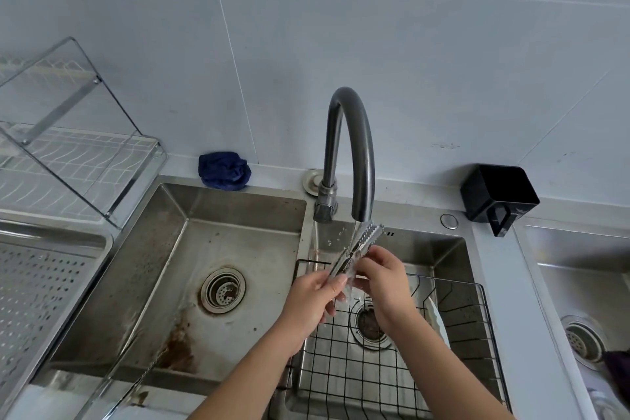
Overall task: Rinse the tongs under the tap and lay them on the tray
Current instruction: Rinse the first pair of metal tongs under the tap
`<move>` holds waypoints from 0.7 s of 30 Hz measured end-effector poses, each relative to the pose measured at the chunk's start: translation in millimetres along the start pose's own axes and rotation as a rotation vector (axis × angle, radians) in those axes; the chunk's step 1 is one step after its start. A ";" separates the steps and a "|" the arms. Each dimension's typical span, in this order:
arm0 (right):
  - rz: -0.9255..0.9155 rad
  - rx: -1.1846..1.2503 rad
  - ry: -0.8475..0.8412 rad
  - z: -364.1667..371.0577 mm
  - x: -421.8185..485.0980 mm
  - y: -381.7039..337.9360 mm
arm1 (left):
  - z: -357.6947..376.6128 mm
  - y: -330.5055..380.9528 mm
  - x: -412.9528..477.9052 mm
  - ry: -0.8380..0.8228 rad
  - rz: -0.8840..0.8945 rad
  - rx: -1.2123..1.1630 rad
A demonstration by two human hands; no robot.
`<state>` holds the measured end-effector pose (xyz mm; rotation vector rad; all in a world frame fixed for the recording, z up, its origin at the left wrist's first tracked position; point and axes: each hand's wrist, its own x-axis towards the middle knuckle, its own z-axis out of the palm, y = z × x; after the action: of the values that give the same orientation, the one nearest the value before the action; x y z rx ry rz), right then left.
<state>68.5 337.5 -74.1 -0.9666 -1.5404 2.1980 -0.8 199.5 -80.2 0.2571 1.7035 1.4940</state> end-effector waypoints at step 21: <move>0.133 0.033 -0.087 13.1 5.5 -4.7 | -11.1 -1.0 -3.3 0.134 -0.053 -0.053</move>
<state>55.1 333.1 -69.1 -1.0022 -1.5125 2.3784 -6.0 189.1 -80.3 0.0848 1.7581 1.5445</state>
